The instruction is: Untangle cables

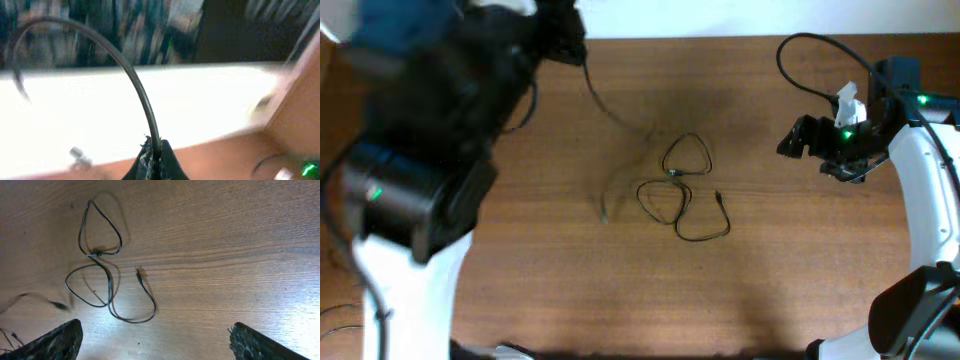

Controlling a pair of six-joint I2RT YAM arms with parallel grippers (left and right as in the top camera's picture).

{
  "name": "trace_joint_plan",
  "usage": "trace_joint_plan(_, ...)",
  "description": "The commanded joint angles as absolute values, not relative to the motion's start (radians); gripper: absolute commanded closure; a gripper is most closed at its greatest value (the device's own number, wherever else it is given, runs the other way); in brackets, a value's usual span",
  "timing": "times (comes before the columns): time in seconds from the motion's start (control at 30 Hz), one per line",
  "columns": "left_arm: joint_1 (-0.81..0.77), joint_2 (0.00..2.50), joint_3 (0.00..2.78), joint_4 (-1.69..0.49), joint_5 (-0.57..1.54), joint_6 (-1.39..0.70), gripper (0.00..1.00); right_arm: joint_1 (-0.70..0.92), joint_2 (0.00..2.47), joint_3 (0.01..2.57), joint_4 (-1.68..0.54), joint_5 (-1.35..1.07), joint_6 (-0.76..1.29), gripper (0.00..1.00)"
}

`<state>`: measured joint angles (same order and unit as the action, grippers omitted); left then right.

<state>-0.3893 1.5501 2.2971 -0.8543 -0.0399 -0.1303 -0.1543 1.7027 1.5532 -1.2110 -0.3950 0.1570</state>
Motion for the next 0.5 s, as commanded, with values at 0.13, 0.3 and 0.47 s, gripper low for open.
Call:
trace_joint_plan(0.13, -0.302, 1.784, 2.293, -1.097, -0.475, -0.073, 1.0, -0.15, 1.691, 1.549, -1.231, -0.351, 0.153, 0.05)
trace_joint_plan(0.3, -0.147, 1.887, 2.293, -1.234, -0.495, -0.074, 1.0, -0.15, 1.691, 1.549, -1.234, -0.351, 0.153, 0.04)
trace_joint_plan(0.47, -0.148, 2.065, 2.292, -1.394, -0.108, -0.096, 1.0, -0.15, 1.691, 1.549, -1.234, -0.351, 0.153, 0.04)
